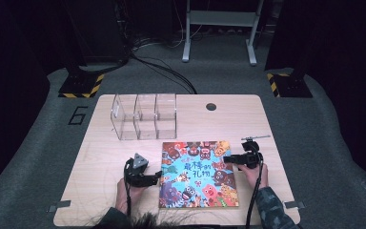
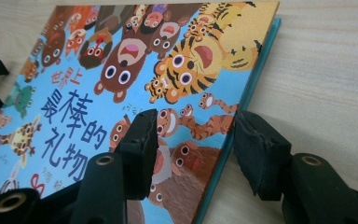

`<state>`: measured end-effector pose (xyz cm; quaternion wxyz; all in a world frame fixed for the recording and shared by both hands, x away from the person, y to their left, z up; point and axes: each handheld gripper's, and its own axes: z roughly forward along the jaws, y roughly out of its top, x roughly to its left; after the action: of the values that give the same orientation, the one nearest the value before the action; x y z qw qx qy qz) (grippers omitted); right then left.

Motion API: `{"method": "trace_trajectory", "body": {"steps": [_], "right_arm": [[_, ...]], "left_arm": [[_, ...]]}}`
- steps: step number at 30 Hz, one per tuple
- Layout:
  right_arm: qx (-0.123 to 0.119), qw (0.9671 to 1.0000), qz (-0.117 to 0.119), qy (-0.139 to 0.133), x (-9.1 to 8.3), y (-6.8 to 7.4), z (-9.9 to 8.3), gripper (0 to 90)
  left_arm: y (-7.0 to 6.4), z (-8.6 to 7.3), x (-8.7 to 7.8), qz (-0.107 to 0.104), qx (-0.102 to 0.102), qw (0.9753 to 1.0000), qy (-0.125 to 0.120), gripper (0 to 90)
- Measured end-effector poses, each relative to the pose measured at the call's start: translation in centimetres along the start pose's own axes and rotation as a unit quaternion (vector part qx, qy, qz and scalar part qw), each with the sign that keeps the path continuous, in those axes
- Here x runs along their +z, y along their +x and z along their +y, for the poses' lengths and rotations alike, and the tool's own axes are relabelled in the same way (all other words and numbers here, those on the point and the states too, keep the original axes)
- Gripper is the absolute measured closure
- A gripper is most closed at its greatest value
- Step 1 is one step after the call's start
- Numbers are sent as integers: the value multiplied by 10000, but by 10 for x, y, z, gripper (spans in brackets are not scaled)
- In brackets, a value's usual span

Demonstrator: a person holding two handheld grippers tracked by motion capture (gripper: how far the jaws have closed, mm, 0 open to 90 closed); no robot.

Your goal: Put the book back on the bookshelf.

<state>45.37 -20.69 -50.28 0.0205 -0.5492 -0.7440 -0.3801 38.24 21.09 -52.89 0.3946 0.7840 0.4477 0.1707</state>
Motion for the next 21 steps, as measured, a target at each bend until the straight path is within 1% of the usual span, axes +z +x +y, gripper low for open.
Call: {"method": "trace_trajectory", "body": {"steps": [5, 6, 7, 8, 11, 14, 16, 17, 19, 21], "right_arm": [[69, 9997, 212, -128, -4, -3, 0, 498], [69, 9997, 212, -128, -4, -3, 0, 498], [135, 9994, 272, -141, -5, -3, 0, 499], [151, 9992, 313, -172, -6, -4, 0, 499], [142, 9993, 312, -170, -7, -4, 0, 499], [213, 9989, 361, -204, -8, -4, -1, 500], [192, 9988, 397, -234, -8, -4, -2, 501], [239, 9986, 412, -235, -9, -4, -3, 502], [251, 9985, 425, -229, -9, -4, -3, 501], [256, 9983, 470, -227, -10, -4, -4, 526]], "left_arm": [[0, 0, 0, 1, -1, 10000, -1, 265], [0, 0, 0, 7, 5, 10000, 5, 265], [0, 0, 0, 3, 7, 10000, 0, 265], [0, 0, 0, 8, 4, 10000, 4, 265], [0, 0, 0, 3, 2, 10000, -3, 265], [0, 0, 0, 1, 9, 10000, 4, 265], [0, 0, 0, 6, 12, 10000, 10, 265], [0, 0, 0, 3, 10, 10000, 3, 265], [0, 0, 0, 7, 11, 10000, 10, 265], [0, 0, 0, 2, 4, 10000, 0, 265]]}}
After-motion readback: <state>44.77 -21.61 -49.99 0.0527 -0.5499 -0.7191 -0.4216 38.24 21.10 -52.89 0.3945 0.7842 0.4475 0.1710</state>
